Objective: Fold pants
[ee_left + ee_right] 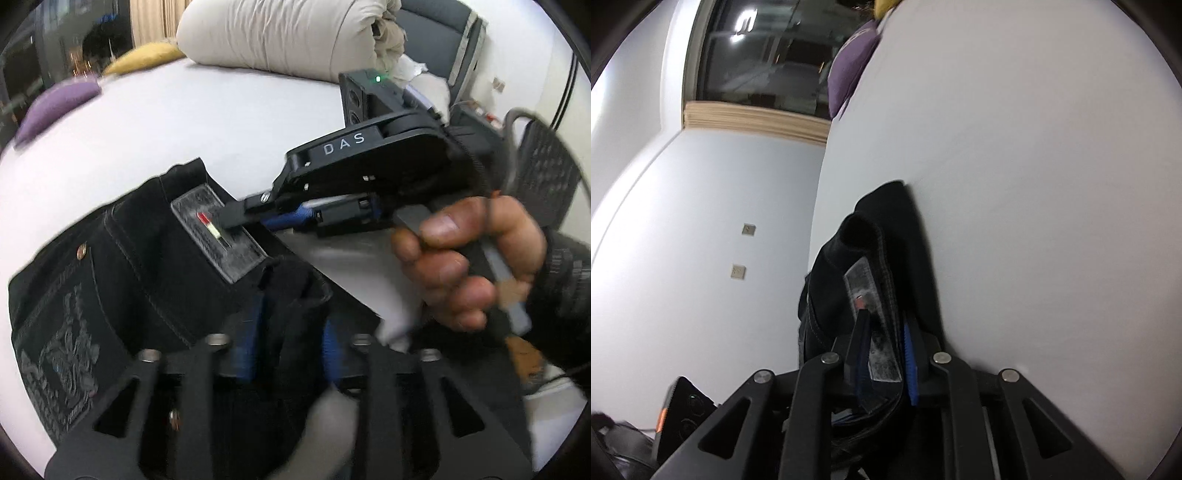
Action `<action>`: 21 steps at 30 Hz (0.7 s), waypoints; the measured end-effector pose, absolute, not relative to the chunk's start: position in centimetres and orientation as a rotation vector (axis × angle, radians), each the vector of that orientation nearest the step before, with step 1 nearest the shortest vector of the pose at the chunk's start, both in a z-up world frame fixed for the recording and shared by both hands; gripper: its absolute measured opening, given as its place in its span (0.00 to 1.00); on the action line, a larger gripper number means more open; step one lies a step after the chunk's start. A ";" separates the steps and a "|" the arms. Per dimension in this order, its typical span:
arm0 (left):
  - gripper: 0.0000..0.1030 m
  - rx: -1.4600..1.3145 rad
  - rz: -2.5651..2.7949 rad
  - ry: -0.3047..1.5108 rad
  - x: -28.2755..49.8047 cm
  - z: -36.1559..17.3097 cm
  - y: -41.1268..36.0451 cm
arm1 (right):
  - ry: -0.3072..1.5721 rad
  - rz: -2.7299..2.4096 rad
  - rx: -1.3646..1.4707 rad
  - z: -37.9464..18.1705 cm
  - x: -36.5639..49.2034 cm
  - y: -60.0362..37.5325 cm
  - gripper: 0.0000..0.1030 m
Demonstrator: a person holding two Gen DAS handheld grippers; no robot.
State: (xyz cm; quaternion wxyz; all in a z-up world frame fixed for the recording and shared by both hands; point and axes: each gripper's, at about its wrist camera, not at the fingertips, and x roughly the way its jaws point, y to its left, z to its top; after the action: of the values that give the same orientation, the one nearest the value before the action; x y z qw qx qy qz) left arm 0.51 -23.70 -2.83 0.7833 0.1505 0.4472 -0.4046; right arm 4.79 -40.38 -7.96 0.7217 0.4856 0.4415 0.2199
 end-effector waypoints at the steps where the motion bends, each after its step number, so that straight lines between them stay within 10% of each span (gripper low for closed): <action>1: 0.58 0.284 -0.875 0.972 0.4 -2.0 -22.9 | 0.975 0.452 1.042 -7.2 4.8 -40.7 0.22; 4: 0.72 0.162 -0.865 0.930 0.0 1.3 -18.8 | 0.975 0.343 0.931 -4.5 4.3 -41.3 0.32; 13: 0.72 0.181 -0.506 1.080 7.6 -2.8 -12.8 | 1.033 0.547 0.790 -2.4 4.1 -32.3 0.31; 21: 0.72 0.270 -0.478 1.091 5.5 -4.6 -13.4 | 1.055 0.468 0.763 -4.0 1.5 -31.6 0.15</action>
State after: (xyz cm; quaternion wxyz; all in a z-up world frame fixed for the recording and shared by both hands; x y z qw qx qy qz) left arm 5.52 -13.44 -4.56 0.8193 0.1268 0.5121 -0.2242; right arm 1.52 -31.64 -3.97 0.7701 0.3517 0.4865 0.2159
